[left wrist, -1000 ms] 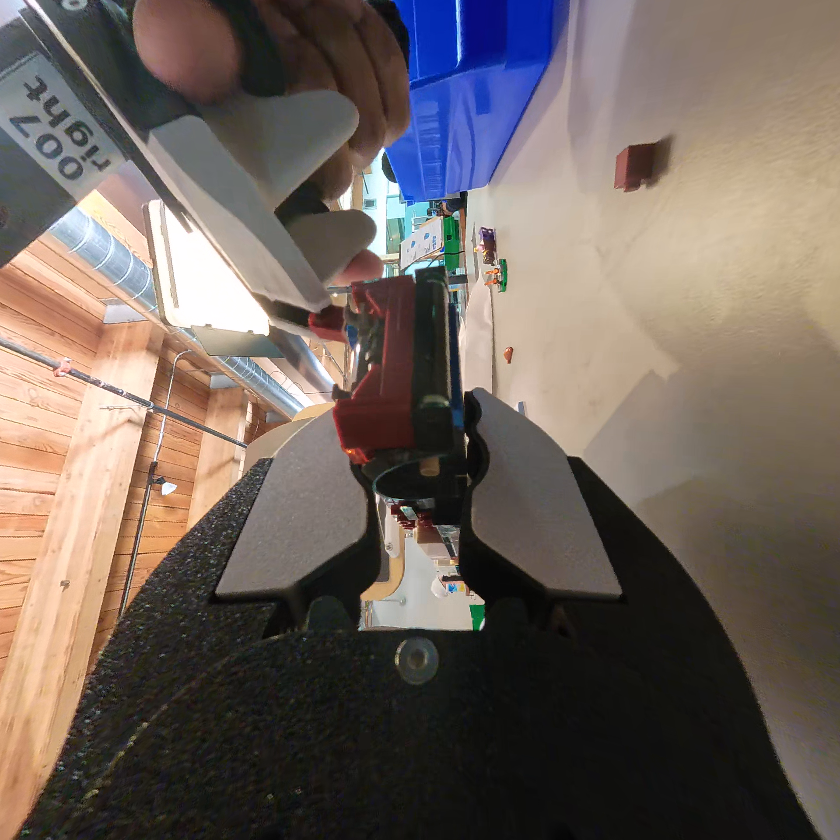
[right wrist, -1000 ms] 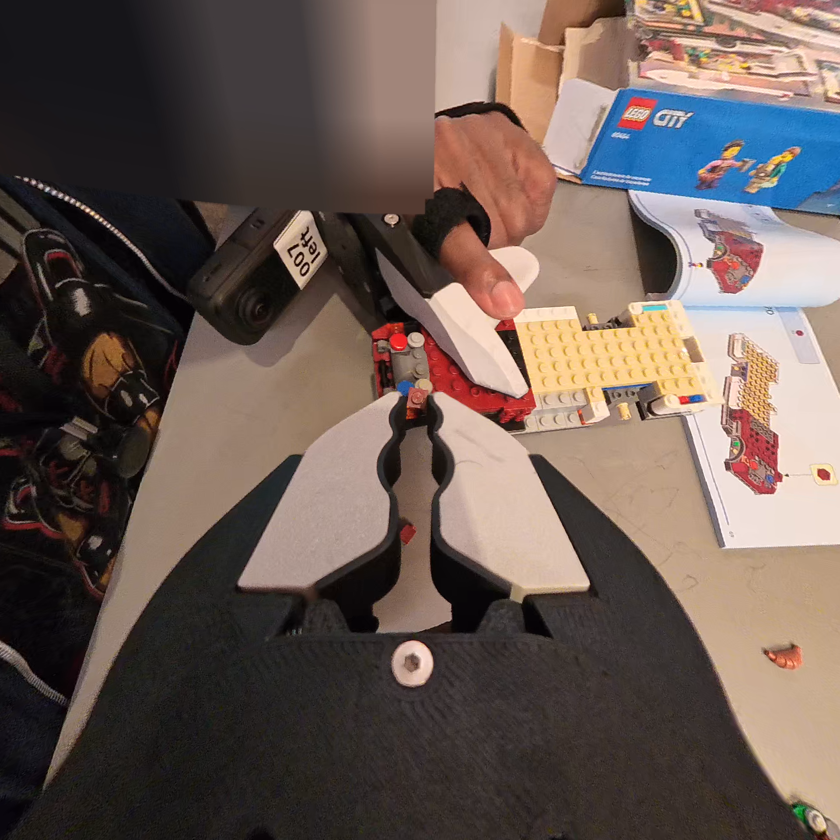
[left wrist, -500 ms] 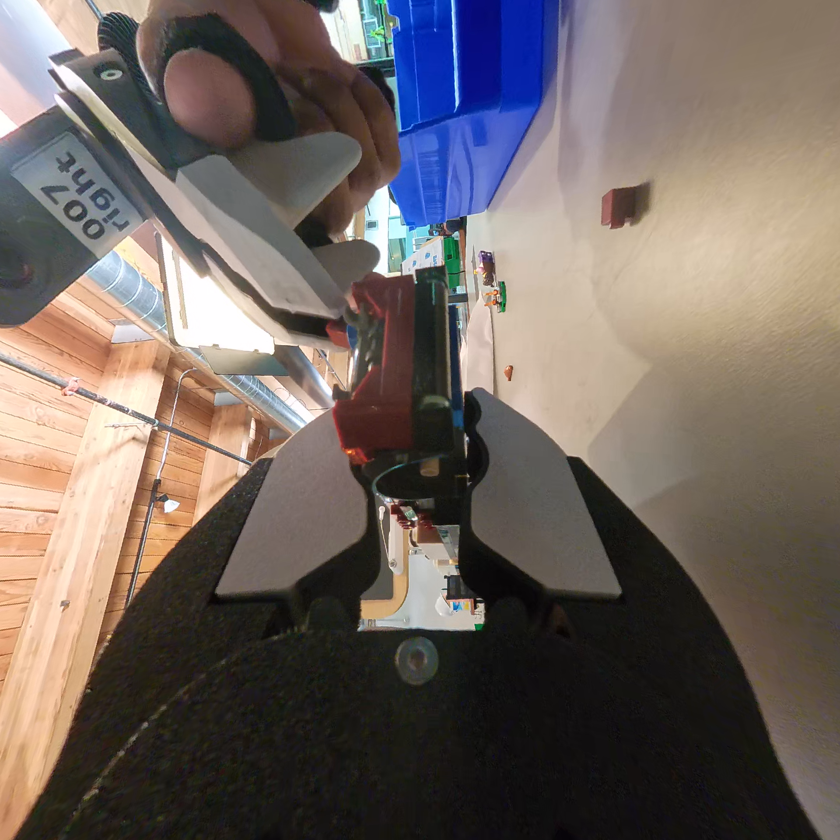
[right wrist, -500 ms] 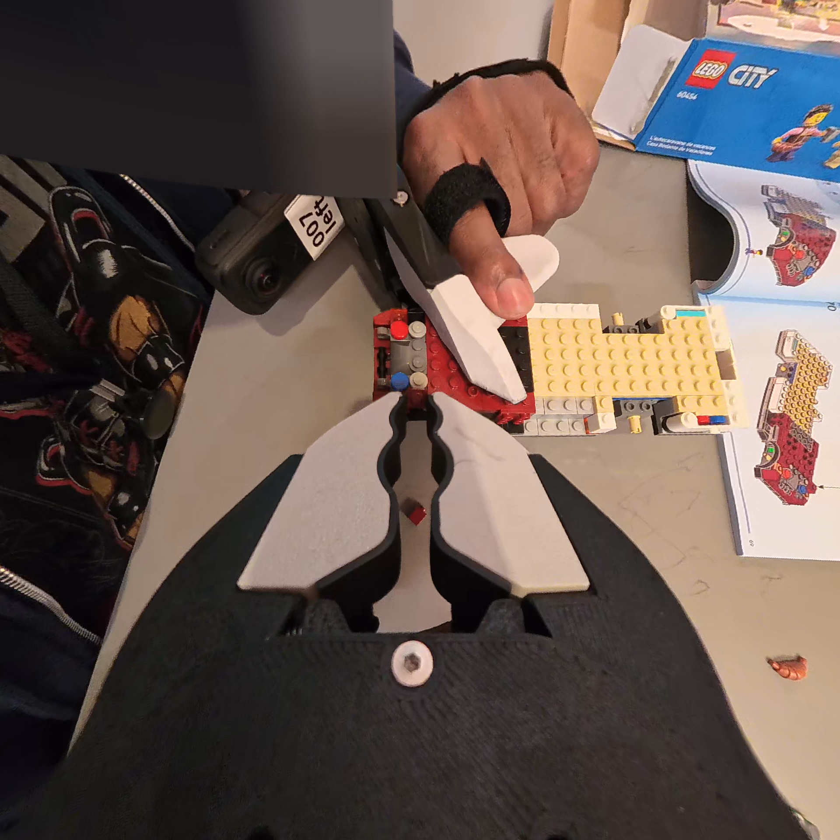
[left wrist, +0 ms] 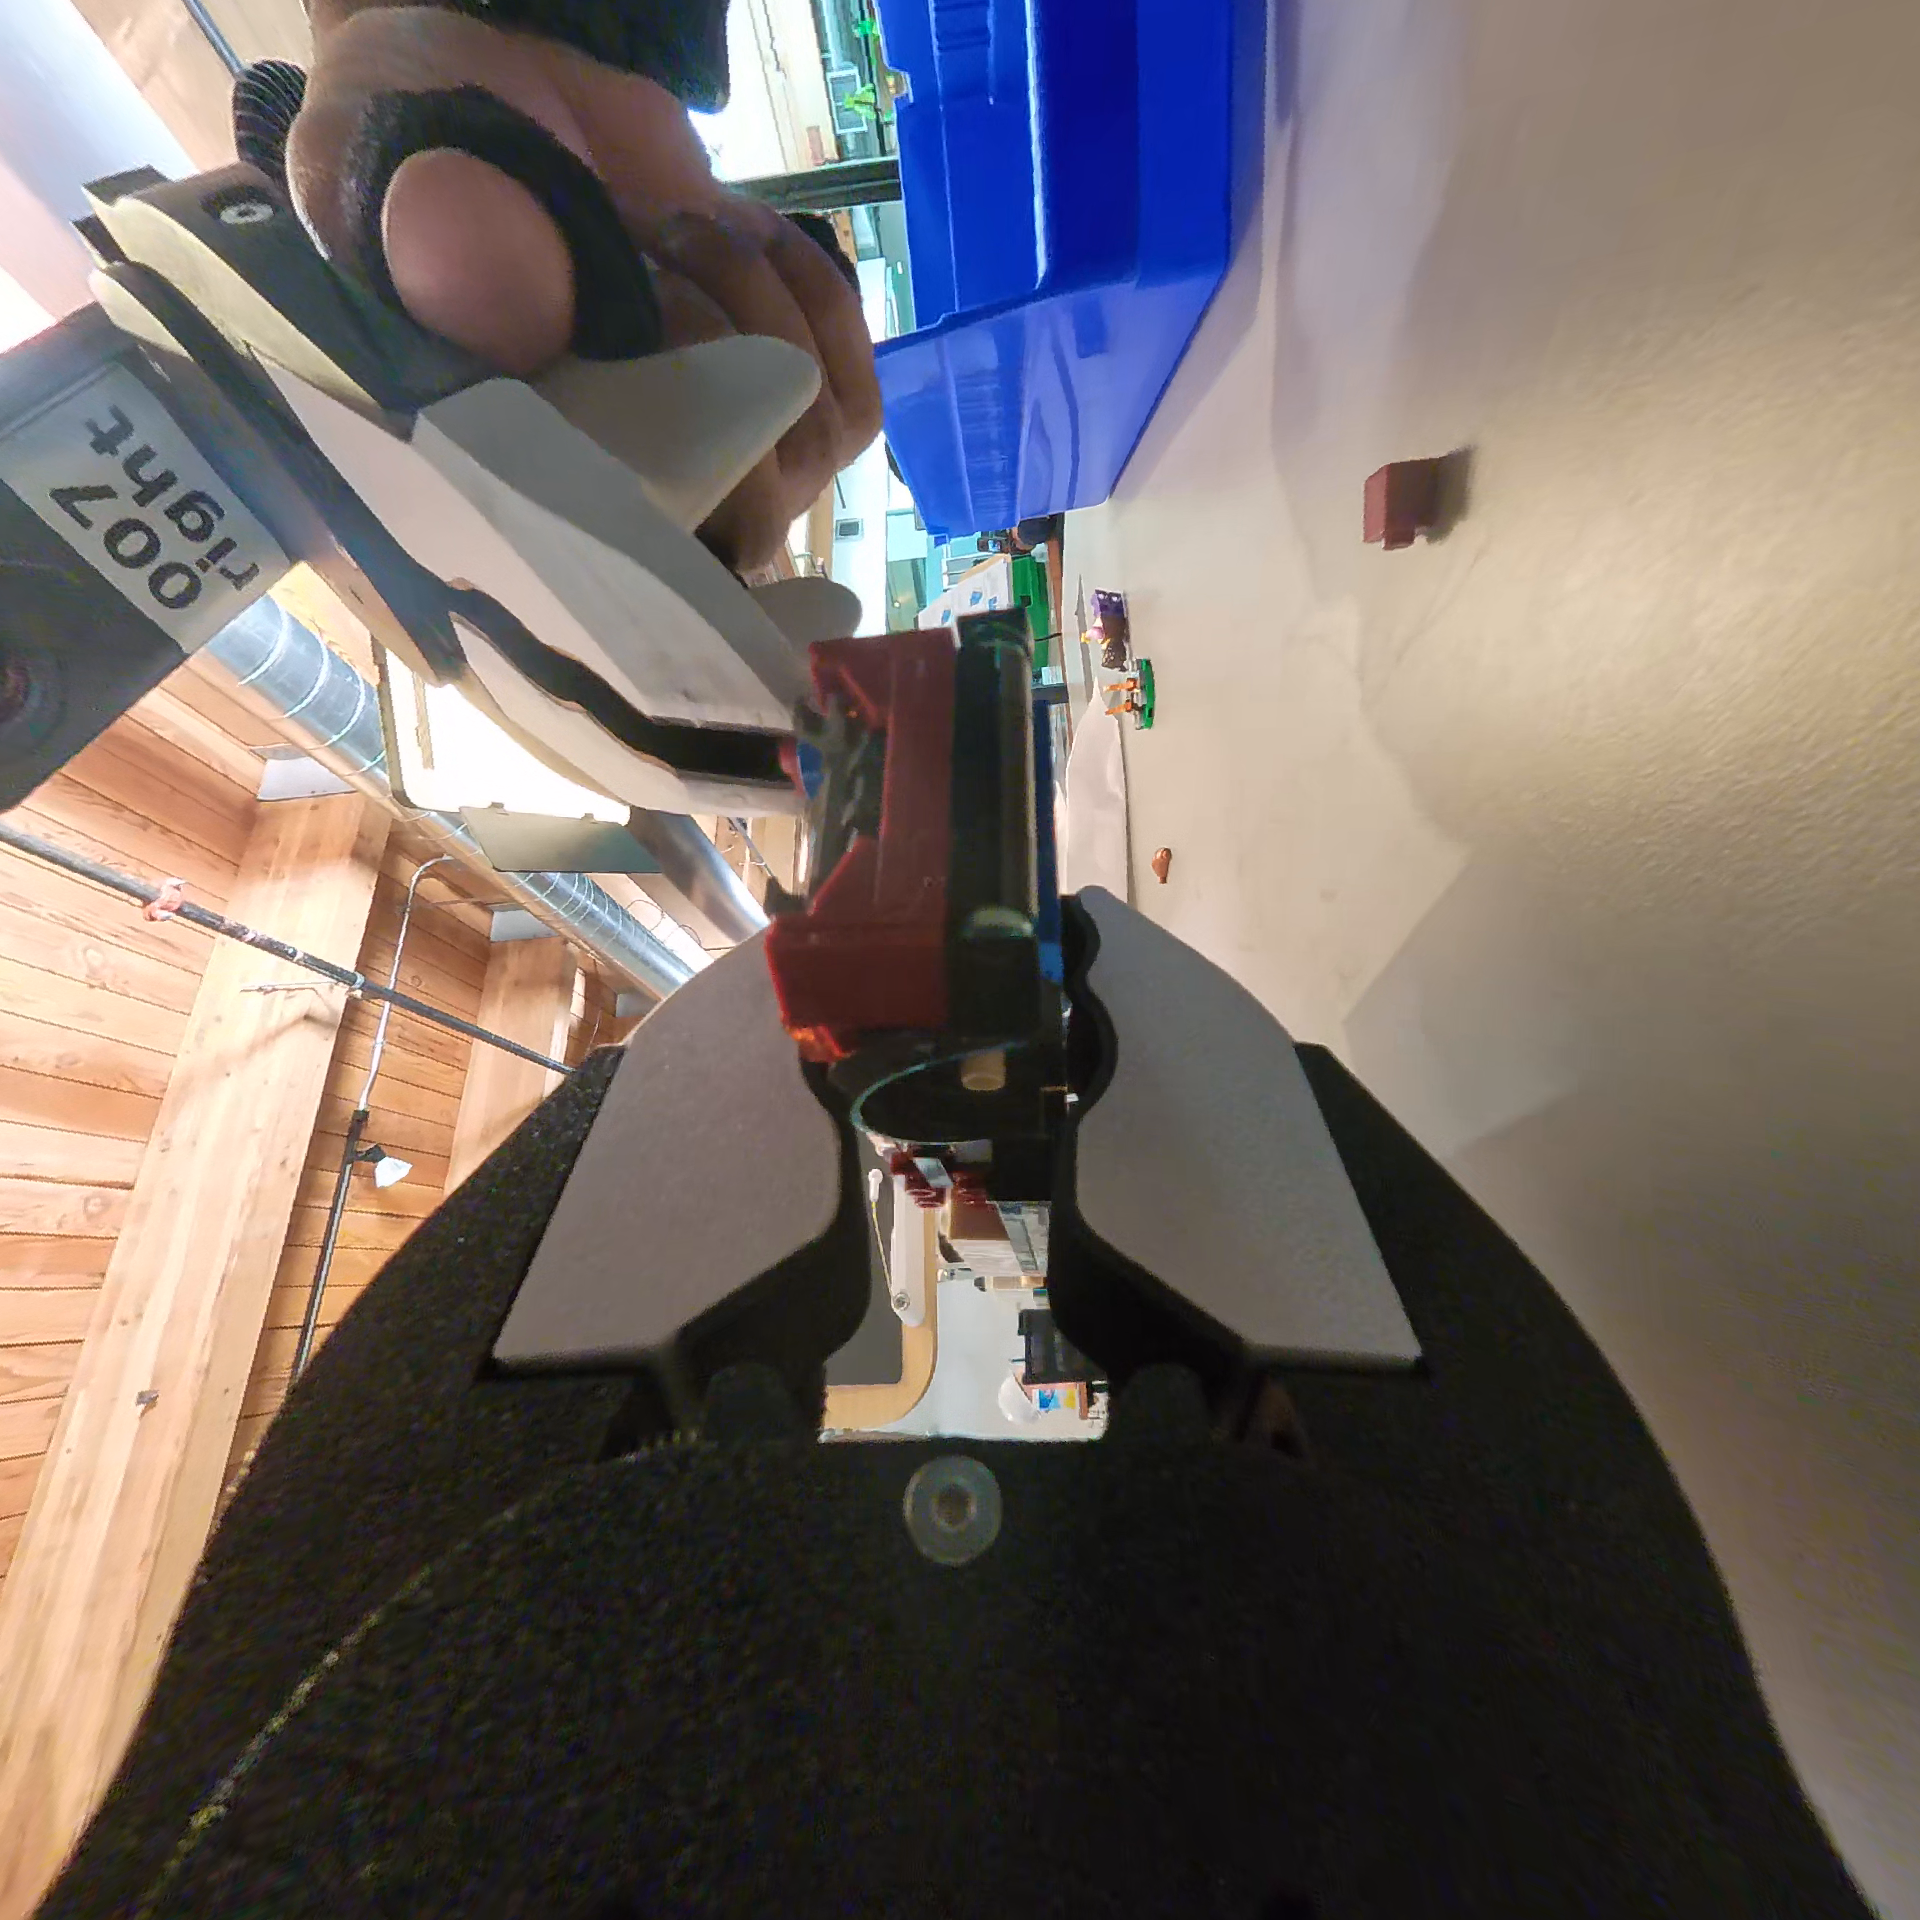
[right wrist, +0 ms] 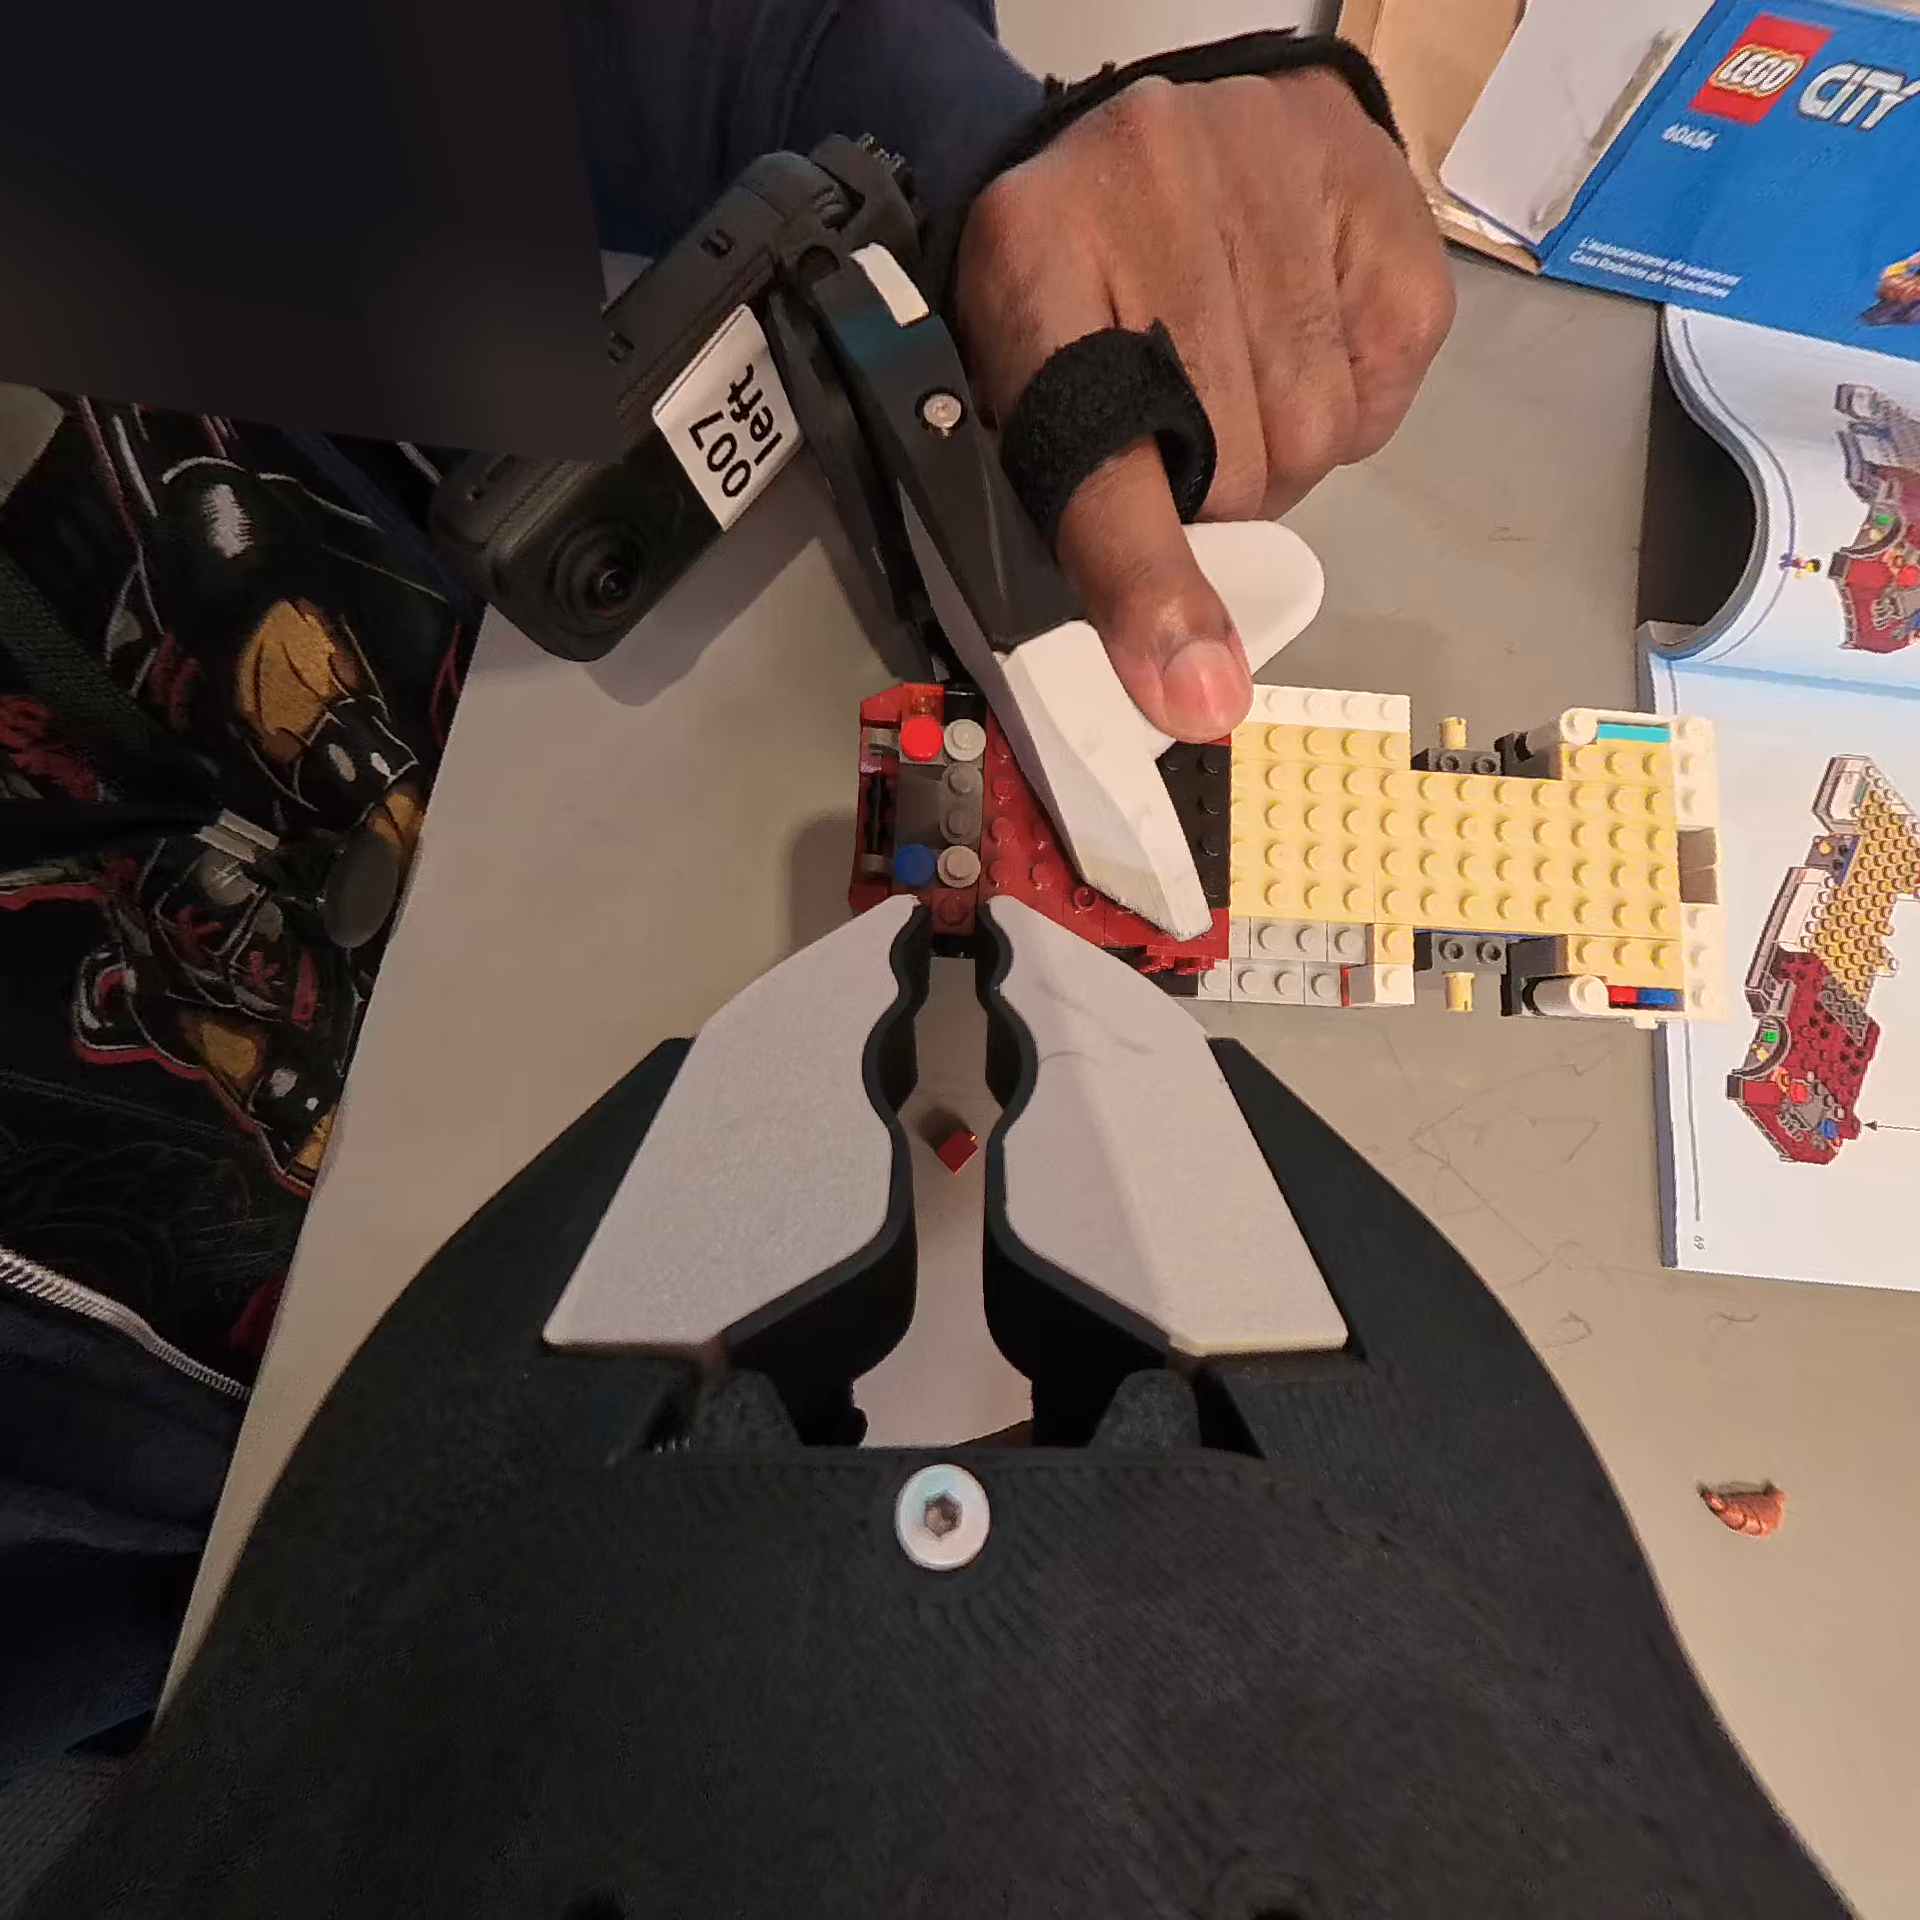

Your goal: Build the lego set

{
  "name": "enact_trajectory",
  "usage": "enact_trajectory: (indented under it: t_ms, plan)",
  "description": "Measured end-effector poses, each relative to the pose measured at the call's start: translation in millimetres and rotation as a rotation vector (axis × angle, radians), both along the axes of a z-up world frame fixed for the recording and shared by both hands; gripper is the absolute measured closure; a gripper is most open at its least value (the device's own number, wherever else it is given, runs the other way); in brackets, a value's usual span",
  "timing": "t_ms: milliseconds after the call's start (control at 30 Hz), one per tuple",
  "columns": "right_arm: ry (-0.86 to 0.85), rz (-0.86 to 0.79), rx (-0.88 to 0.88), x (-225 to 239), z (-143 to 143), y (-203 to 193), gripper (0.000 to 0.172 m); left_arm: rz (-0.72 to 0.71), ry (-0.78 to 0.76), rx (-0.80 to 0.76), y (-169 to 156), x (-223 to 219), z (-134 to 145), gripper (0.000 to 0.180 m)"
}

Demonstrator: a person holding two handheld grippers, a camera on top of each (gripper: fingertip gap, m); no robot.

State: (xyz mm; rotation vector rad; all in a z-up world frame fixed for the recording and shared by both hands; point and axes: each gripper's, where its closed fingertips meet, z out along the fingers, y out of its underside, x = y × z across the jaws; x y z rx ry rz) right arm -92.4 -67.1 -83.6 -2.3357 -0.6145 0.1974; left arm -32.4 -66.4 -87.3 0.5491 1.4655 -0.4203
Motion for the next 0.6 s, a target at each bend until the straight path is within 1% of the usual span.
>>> enact_trajectory:
  t_ms: [333,600]
  plan:
    - [-0.008,0.005,0.029,0.2,1.9,1.7,0.163,-0.007,0.016,-0.016,1.1,-2.0,-1.0,0.143]
    - [-0.045,-0.009,0.118,3.1,9.4,3.7,0.151,-0.009,0.024,-0.043,2.1,-3.5,-0.7,0.143]
